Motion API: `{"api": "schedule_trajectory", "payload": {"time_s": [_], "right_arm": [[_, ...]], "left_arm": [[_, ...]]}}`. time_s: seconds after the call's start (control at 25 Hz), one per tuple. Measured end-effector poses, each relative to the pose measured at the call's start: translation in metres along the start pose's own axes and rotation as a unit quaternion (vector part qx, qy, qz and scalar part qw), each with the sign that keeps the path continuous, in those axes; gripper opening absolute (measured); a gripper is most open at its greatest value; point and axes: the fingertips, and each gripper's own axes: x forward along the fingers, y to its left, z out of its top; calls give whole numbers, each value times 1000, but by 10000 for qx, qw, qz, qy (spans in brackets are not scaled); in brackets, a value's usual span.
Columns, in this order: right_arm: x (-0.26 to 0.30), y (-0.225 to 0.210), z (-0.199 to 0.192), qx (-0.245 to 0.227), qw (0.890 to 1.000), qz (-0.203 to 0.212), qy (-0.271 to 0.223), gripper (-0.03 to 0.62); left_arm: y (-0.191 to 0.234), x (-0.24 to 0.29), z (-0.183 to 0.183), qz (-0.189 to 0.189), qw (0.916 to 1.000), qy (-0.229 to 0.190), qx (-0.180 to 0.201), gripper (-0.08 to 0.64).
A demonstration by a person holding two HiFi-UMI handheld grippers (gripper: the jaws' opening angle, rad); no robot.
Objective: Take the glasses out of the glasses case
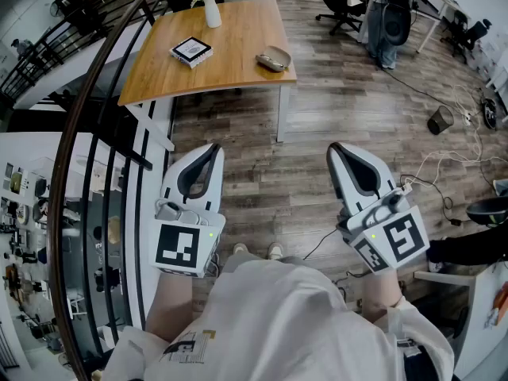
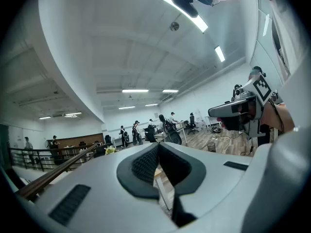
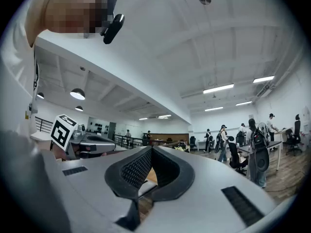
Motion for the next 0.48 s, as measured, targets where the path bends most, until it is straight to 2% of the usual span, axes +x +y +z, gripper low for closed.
{"api": "schedule_trajectory", "payload": {"time_s": [0.32, 0.48], "right_arm": [[-1, -7, 1, 99, 9999, -106, -88, 25], [-5, -14, 2, 108, 9998, -124, -77, 25]], "left_arm": [[0, 2, -1, -11, 10000, -20, 7, 17], [-1, 6, 0, -9, 9997, -128, 188, 17]]}}
